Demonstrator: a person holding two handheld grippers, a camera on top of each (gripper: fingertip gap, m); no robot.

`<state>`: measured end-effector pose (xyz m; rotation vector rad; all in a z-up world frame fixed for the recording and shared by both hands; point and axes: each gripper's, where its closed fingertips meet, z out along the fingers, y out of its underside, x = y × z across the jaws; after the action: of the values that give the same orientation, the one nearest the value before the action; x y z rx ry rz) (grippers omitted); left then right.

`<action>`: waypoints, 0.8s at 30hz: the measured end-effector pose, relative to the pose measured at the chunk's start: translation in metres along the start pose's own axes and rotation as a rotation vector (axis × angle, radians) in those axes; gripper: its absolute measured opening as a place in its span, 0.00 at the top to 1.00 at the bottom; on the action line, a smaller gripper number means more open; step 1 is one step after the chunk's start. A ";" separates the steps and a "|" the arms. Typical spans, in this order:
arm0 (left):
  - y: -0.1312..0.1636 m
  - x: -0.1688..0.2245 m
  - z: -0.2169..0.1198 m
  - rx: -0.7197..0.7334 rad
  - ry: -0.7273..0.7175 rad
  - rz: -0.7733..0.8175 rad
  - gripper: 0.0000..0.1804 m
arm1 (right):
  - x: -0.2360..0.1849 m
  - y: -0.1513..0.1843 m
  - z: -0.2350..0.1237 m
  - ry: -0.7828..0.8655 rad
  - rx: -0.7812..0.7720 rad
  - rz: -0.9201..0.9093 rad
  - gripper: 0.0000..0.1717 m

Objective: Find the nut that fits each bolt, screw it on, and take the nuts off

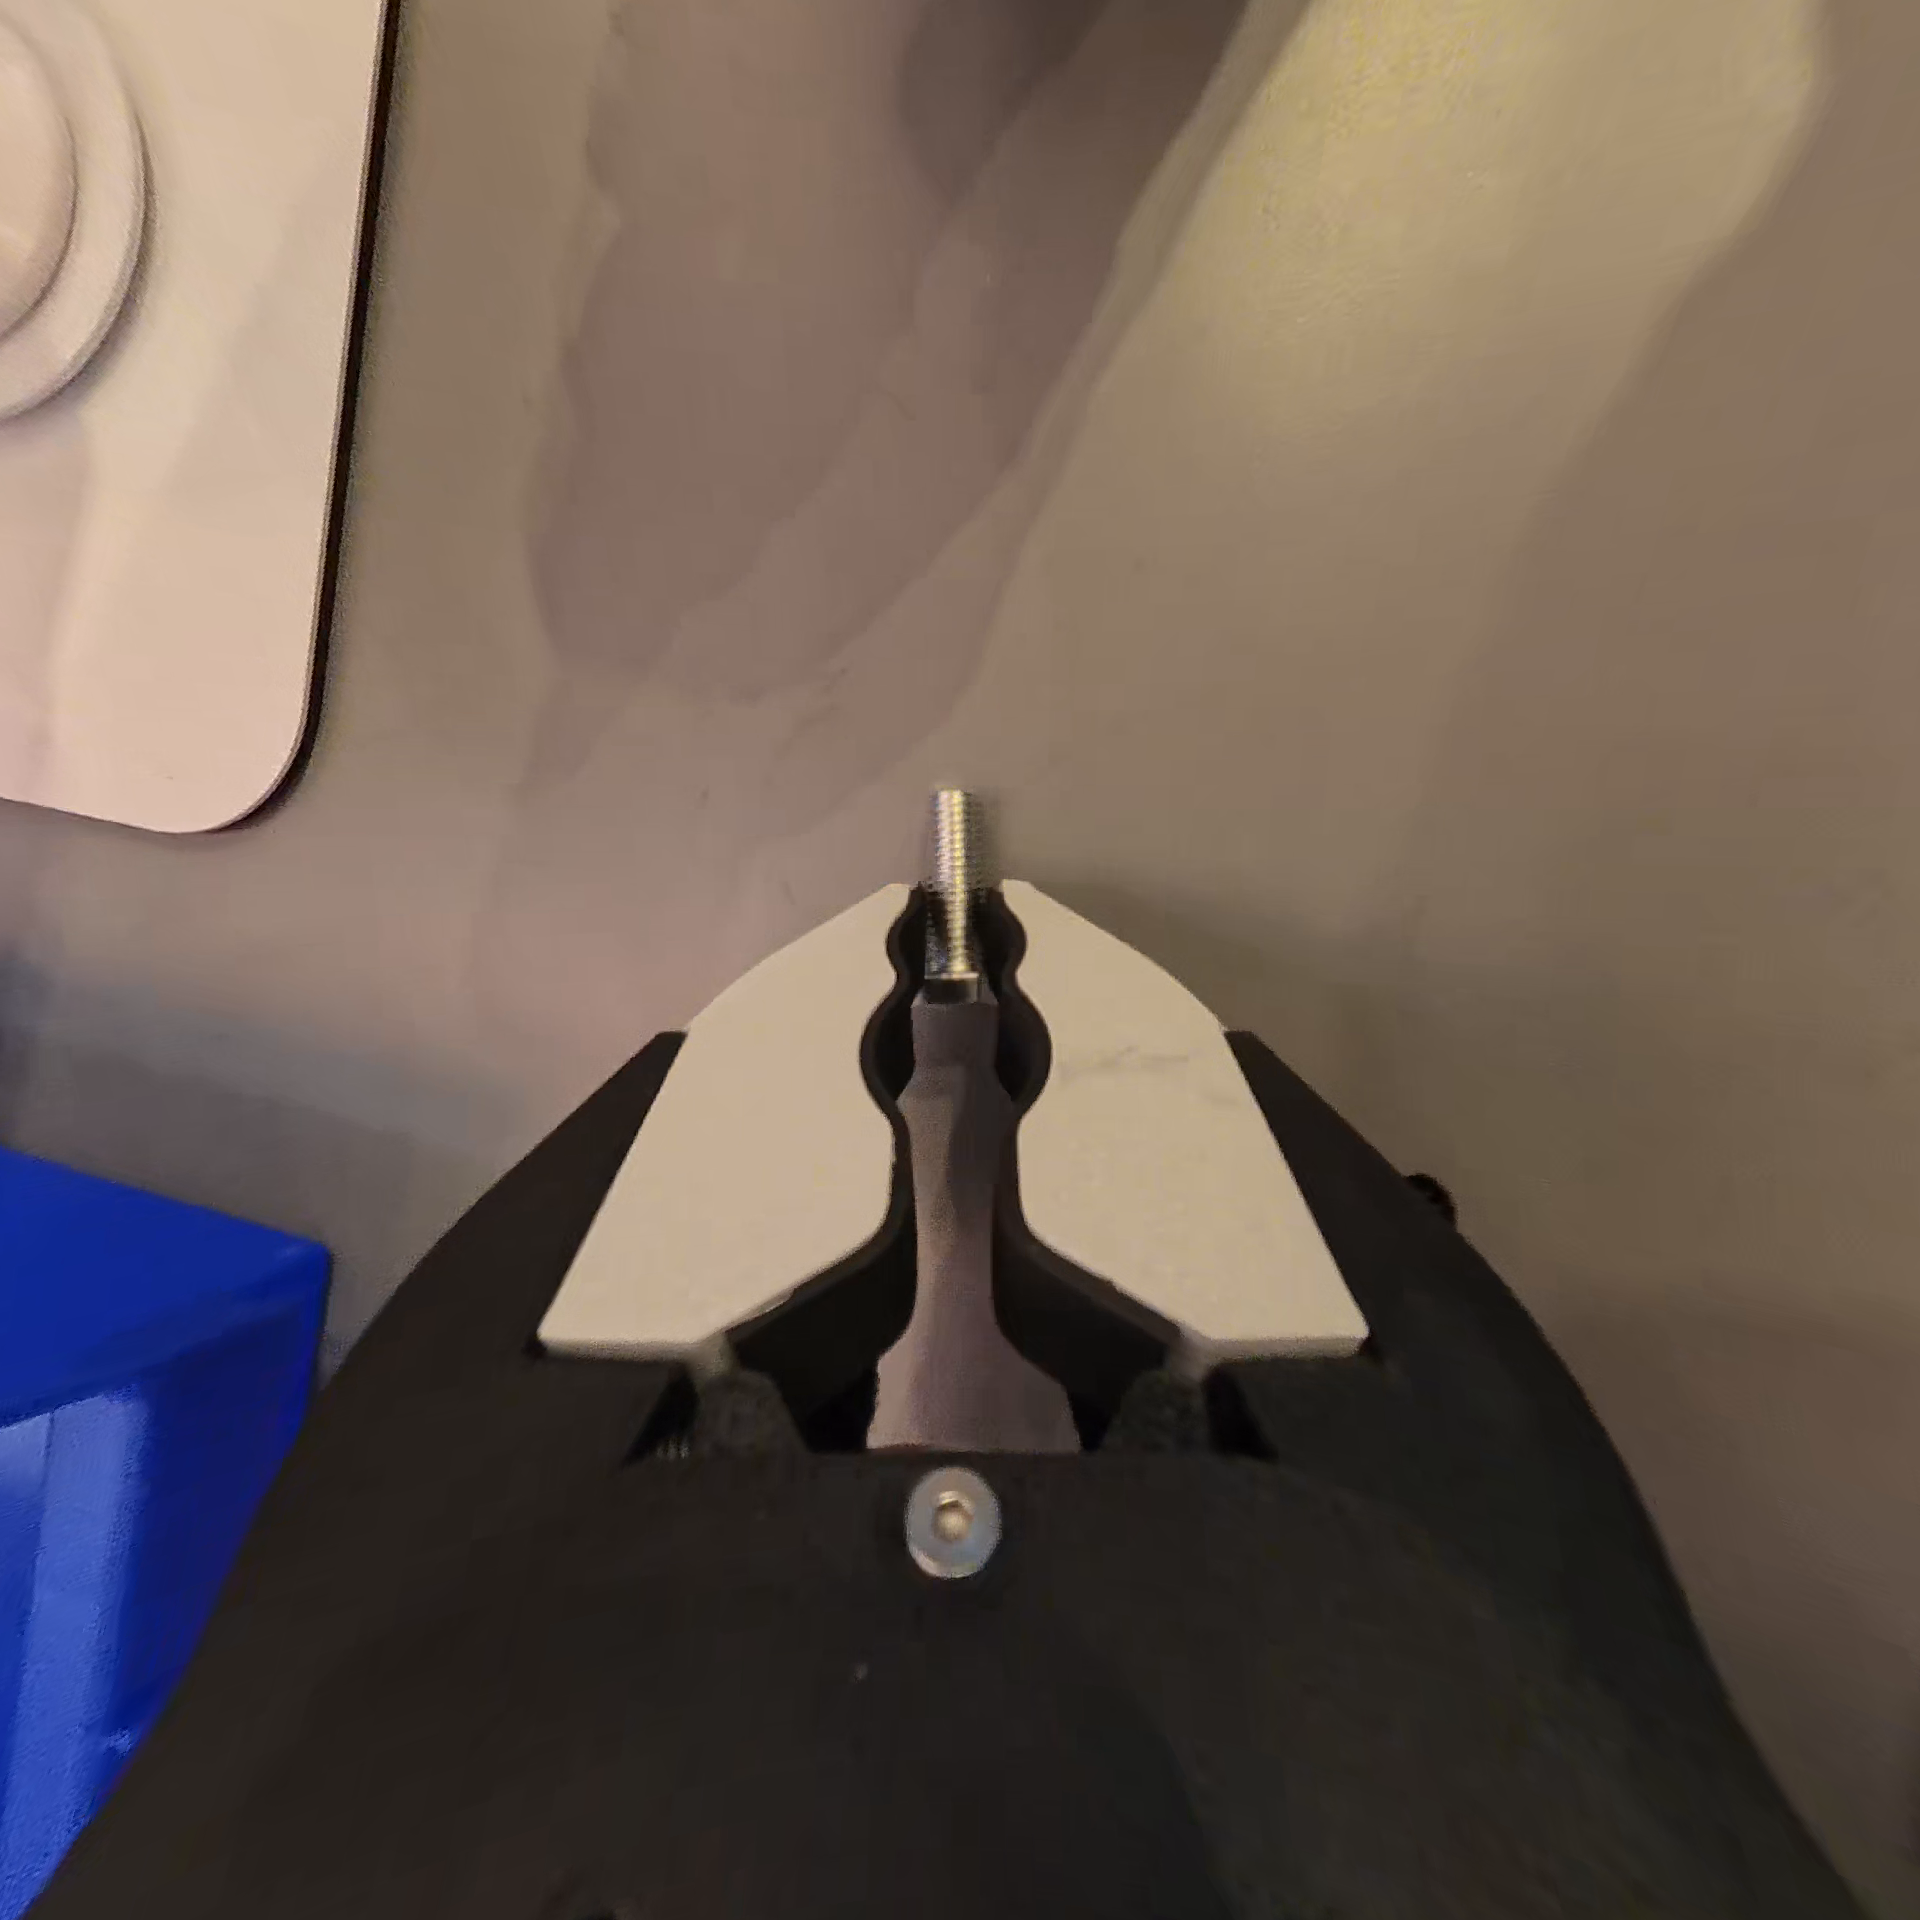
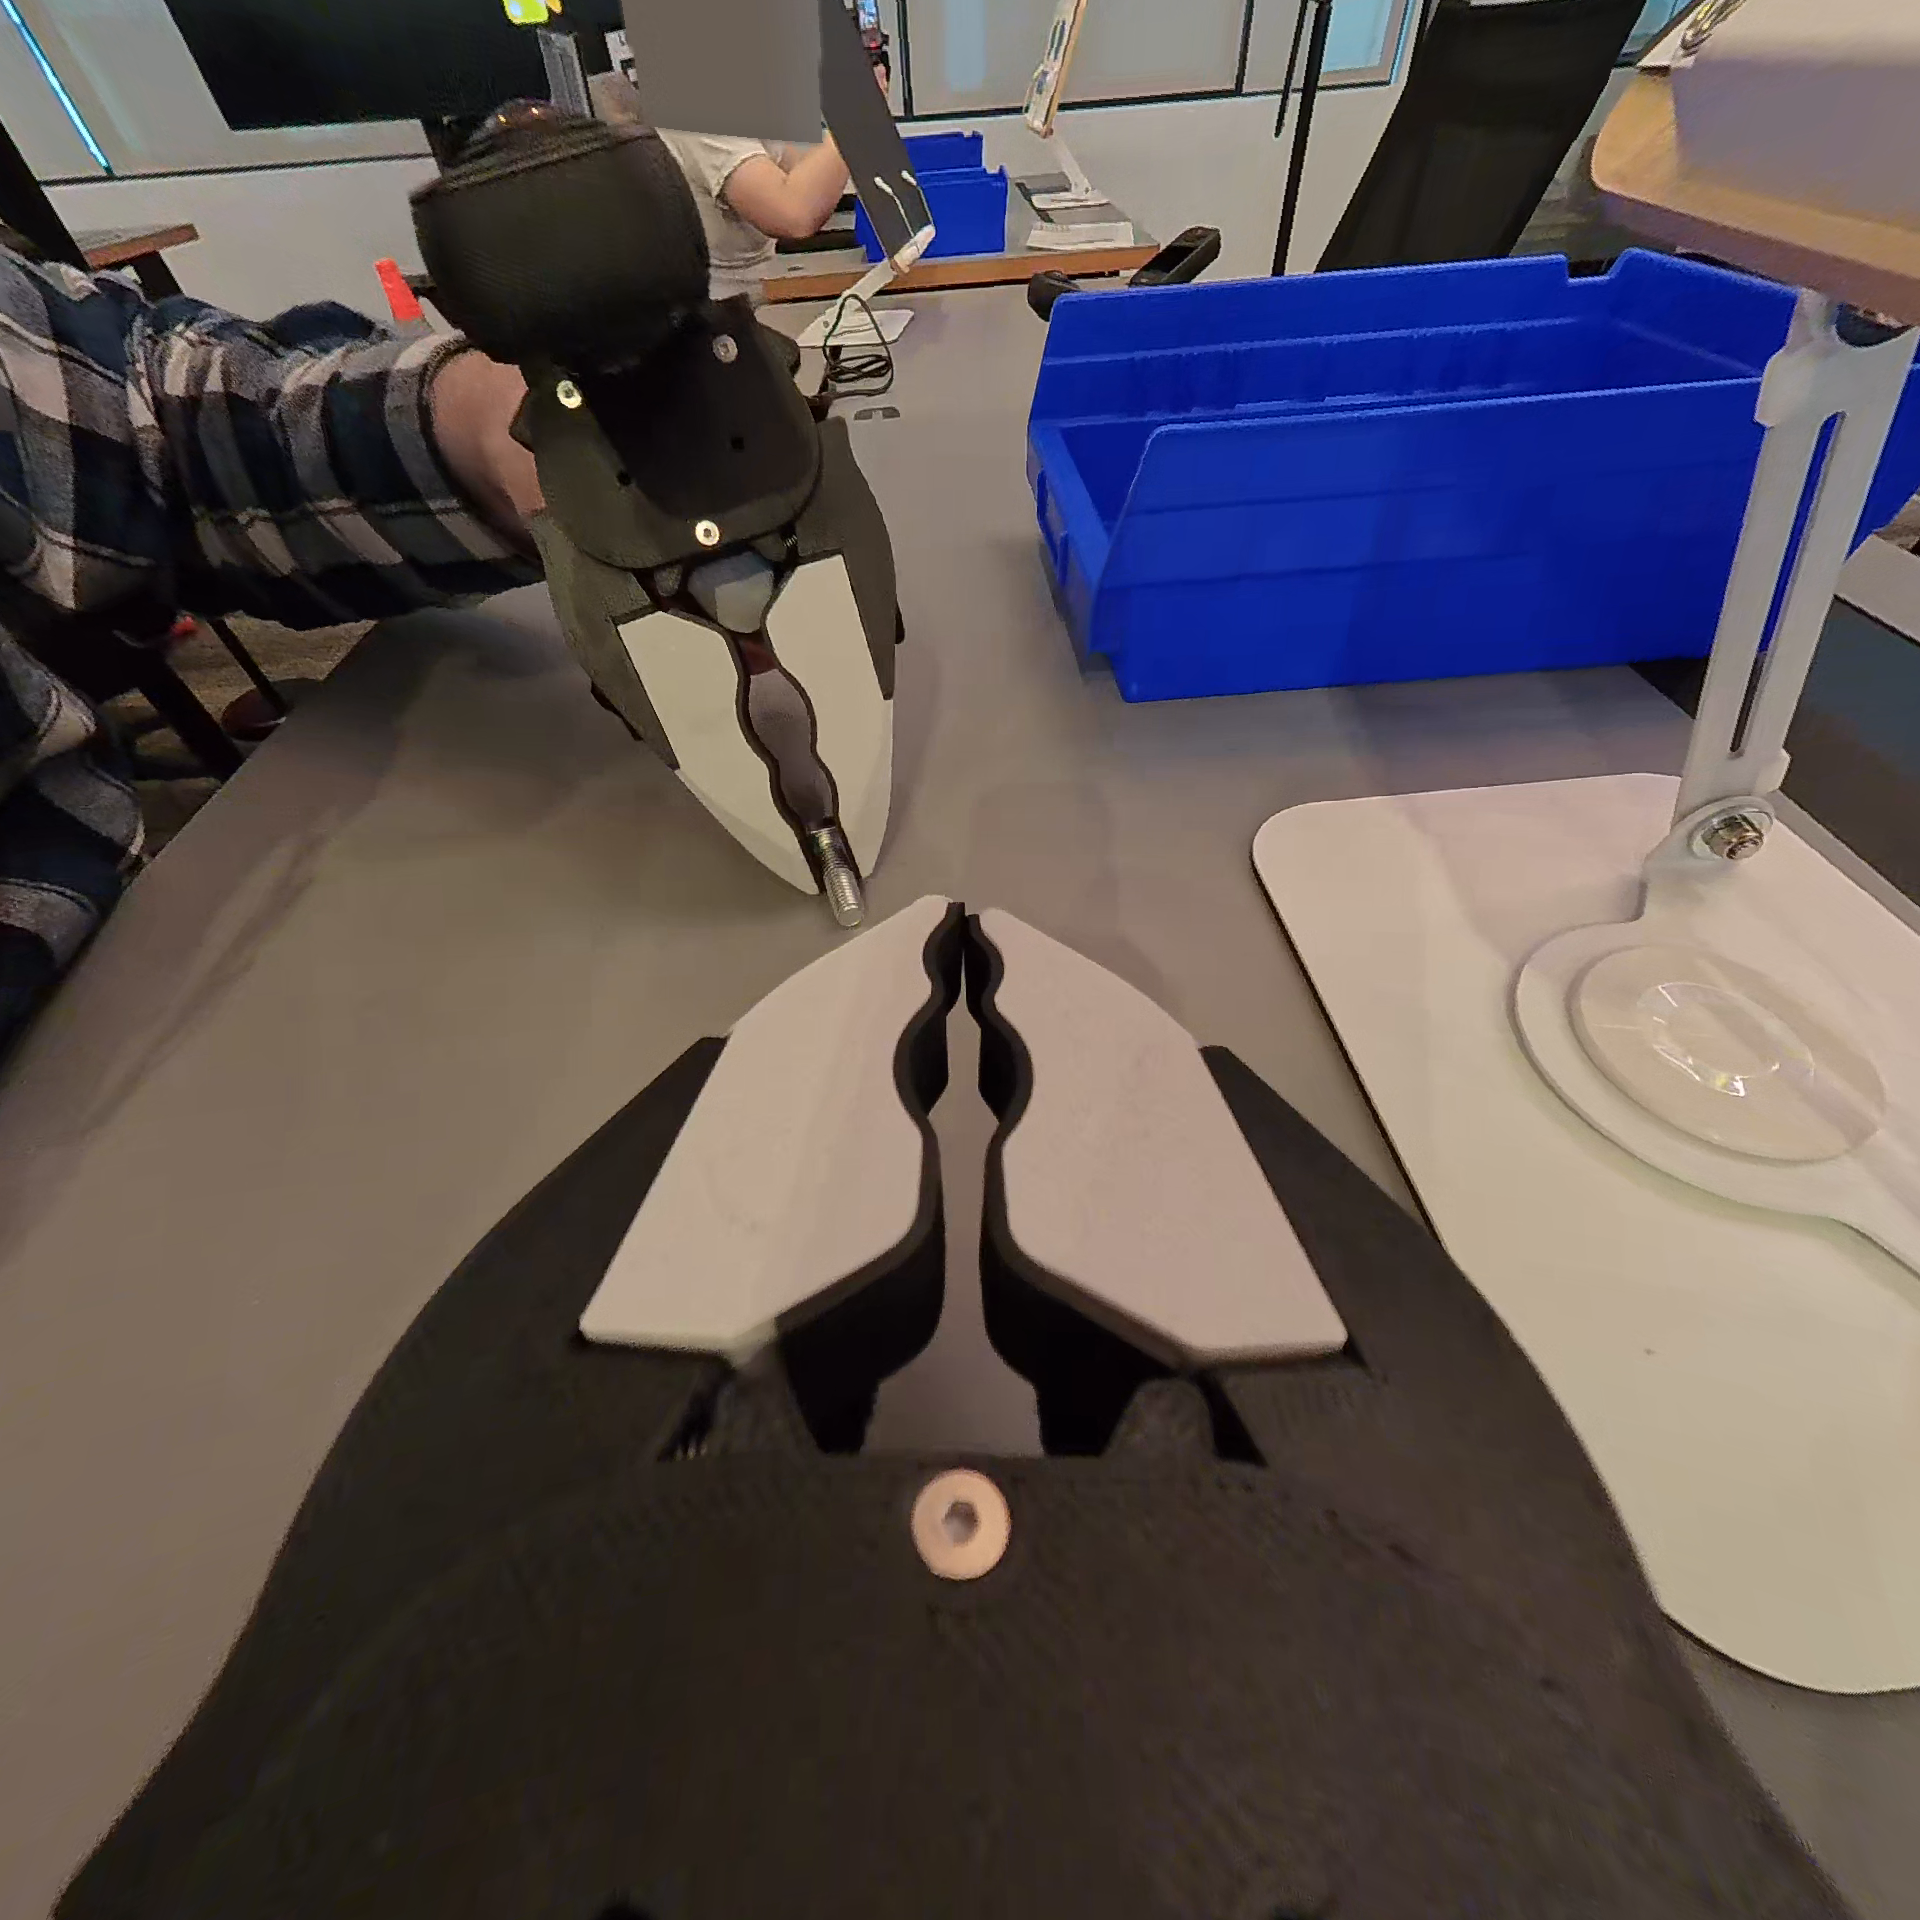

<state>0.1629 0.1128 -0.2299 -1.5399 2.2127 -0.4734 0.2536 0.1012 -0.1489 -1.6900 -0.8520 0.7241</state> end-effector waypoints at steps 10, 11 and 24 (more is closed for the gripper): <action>-0.004 -0.080 -0.112 0.143 -0.246 -0.008 0.80 | -0.001 0.000 -0.001 -0.003 0.005 0.001 1.00; 0.002 -0.105 -0.126 0.120 -0.310 -0.006 0.81 | 0.000 0.000 0.000 -0.004 0.004 0.003 1.00; 0.096 -0.292 -0.065 -0.220 -0.295 -0.194 0.89 | -0.001 -0.001 -0.002 -0.023 0.016 0.021 1.00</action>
<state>0.1437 0.4233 -0.1826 -1.8168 1.9492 -0.0487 0.2546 0.0999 -0.1469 -1.6821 -0.8432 0.7641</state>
